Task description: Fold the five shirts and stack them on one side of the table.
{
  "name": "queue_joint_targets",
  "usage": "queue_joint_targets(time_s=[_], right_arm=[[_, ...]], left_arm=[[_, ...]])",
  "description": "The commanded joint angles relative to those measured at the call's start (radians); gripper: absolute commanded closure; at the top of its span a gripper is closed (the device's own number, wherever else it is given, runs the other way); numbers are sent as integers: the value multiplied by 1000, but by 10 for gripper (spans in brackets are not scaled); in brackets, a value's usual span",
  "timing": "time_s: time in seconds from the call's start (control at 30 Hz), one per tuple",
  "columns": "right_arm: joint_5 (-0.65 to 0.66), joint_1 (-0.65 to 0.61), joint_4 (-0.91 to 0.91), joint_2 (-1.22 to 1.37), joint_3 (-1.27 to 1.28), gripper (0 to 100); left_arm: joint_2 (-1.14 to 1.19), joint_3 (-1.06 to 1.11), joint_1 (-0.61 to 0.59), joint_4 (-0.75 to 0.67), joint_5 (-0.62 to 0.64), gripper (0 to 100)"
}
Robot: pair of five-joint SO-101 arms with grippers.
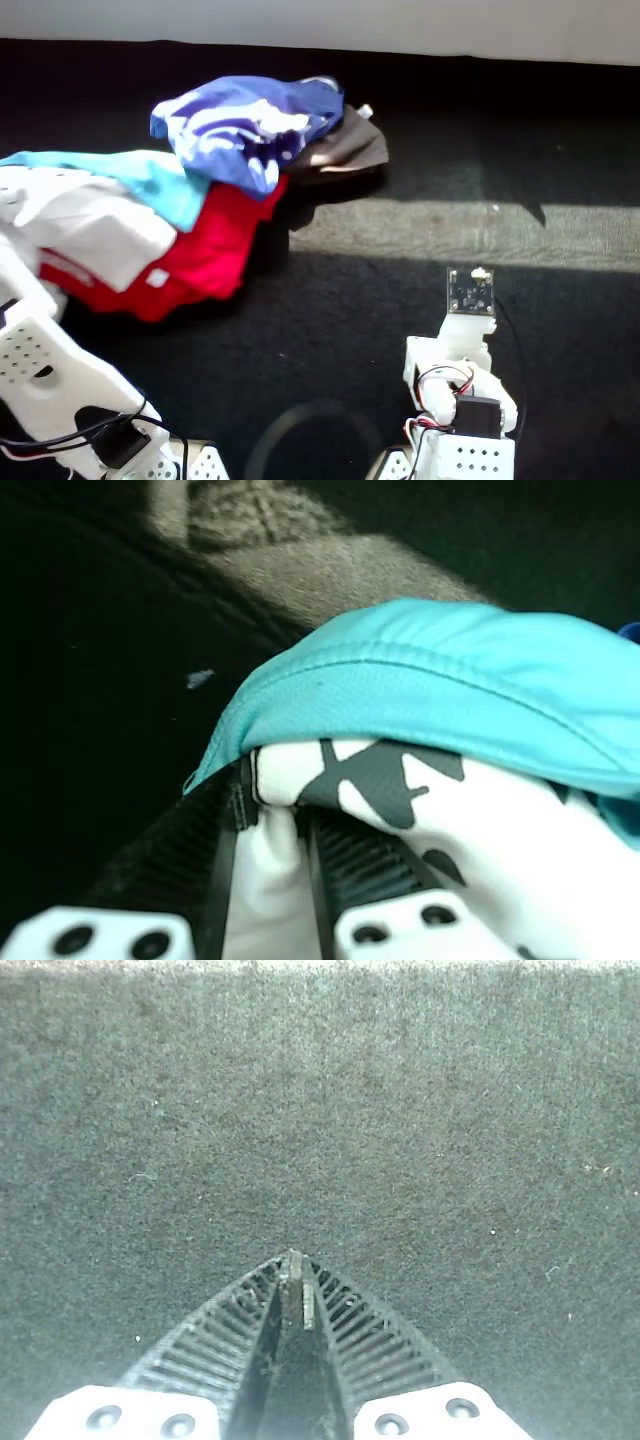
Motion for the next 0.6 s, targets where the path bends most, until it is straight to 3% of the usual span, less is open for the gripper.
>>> queue_joint_targets(time_s=[0.0, 0.3, 0.57], right_arm=[[-3, -2, 5, 2, 117, 992], [-3, -2, 5, 2, 117, 992], [-3, -2, 5, 2, 117, 992]], left_arm=[[-21, -125, -99, -140, -41, 991], [-16, -225, -297, -457, -41, 991], [-15, -38, -243, -385, -41, 991]])
